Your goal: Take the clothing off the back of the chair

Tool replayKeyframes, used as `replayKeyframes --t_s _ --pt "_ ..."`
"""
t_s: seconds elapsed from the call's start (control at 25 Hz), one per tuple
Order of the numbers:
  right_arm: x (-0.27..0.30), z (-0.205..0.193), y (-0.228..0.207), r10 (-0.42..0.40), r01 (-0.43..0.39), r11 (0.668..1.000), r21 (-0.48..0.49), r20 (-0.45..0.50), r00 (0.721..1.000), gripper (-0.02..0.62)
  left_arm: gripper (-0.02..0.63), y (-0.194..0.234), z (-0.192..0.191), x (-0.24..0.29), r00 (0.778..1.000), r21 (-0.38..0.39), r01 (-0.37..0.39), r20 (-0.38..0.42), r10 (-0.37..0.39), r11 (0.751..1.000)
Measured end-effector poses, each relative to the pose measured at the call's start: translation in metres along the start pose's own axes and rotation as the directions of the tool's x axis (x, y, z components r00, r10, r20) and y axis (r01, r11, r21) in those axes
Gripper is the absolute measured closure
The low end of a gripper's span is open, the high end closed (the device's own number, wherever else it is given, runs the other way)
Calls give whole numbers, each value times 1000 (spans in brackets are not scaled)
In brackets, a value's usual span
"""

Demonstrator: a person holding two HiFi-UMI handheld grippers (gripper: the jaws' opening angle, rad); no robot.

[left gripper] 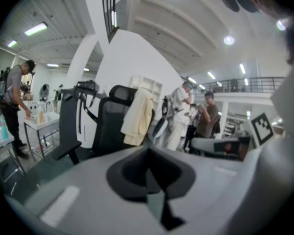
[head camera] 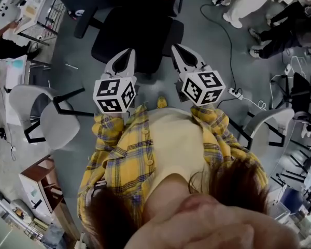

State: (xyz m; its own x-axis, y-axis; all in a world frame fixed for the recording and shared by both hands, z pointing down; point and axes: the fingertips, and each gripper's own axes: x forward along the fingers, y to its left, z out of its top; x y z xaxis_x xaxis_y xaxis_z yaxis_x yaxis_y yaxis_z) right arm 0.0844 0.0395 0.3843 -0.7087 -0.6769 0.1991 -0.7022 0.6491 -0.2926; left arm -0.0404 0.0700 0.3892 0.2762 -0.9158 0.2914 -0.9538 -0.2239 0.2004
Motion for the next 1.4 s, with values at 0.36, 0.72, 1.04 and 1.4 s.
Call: replayKeyframes --t_s 0.36,0.72,1.04,1.4 --pt "4 0 -29 24 -24 1000 -7 -12 1000 580 603 -14 -4 29 999 -30 2 -36 -3 1000" --pt "13 -1 -38 40 -40 999 7 -25 999 578 603 -13 -4 39 998 -17 -15 -53 14 1000" --pt "41 -1 -35 14 -14 1000 13 -22 1000 578 603 14 2 58 998 -18 33 -55 -33 999" --pt "100 16 -26 -59 59 998 4 -3 998 578 603 65 29 87 991 14 120 -55 -119 993"
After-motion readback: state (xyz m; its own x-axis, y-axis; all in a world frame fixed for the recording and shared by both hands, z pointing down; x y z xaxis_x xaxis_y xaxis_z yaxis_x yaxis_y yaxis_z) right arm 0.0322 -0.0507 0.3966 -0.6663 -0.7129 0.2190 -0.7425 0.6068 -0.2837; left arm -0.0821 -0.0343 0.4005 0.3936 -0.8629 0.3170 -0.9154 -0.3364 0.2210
